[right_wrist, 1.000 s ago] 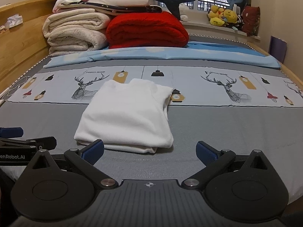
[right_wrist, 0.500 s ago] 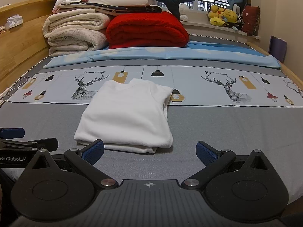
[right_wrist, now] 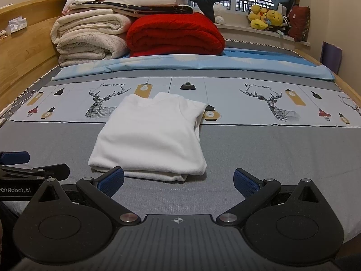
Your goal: Fold small clothes
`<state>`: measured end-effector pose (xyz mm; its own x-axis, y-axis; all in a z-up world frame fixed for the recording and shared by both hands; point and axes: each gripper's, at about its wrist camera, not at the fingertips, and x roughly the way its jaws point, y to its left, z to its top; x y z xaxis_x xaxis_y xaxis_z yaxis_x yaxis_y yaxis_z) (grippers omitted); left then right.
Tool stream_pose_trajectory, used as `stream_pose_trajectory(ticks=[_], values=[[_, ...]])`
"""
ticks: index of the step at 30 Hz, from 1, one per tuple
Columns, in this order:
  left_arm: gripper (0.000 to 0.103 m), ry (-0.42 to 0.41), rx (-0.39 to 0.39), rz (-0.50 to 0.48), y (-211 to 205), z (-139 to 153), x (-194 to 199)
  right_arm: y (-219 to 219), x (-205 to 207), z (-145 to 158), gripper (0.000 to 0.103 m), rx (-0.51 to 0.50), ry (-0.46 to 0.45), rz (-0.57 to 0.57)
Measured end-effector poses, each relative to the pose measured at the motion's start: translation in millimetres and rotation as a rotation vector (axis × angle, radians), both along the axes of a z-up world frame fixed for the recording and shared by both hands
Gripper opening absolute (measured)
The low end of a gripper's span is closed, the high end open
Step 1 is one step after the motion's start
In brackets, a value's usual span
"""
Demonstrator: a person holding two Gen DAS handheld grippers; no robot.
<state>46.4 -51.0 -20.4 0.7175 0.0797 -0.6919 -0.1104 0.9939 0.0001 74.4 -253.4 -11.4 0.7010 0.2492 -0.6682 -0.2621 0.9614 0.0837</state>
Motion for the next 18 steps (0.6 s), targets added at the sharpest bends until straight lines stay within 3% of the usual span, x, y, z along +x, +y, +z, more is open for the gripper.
stream_pose_trajectory(ticks=[18], values=[[0.103, -0.006, 0.000, -0.013, -4.3, -0.6, -0.6, 0.5, -0.2, -0.4, 0.102, 0.000, 0.002, 0.001]])
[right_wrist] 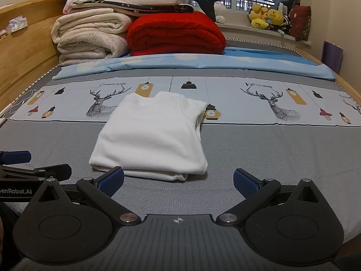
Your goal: Fold small clothes
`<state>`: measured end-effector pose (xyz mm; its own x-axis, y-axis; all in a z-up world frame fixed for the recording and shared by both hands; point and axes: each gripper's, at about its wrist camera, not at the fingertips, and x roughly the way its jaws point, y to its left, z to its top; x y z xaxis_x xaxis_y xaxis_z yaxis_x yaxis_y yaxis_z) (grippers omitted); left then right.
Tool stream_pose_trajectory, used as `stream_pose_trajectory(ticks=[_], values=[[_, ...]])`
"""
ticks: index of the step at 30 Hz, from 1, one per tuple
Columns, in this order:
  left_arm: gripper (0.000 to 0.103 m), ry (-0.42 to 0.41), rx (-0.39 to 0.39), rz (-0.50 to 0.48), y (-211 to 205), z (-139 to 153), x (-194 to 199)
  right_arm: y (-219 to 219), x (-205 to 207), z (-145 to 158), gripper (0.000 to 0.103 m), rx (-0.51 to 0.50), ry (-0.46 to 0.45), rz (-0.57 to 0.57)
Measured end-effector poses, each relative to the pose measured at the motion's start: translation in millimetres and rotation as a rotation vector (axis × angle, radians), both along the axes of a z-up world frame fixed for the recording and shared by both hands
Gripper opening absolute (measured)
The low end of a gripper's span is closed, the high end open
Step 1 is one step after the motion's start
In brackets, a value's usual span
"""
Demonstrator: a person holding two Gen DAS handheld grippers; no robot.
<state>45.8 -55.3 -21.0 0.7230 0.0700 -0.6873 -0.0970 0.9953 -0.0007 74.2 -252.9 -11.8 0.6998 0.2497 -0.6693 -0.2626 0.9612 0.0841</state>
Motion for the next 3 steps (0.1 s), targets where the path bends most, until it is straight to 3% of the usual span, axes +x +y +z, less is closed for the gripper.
stream_pose_trajectory(ticks=[3], values=[[0.103, 0.000, 0.000, 0.002, -0.3, -0.2, 0.2, 0.1, 0.0, 0.1, 0.102, 0.000, 0.001, 0.000]])
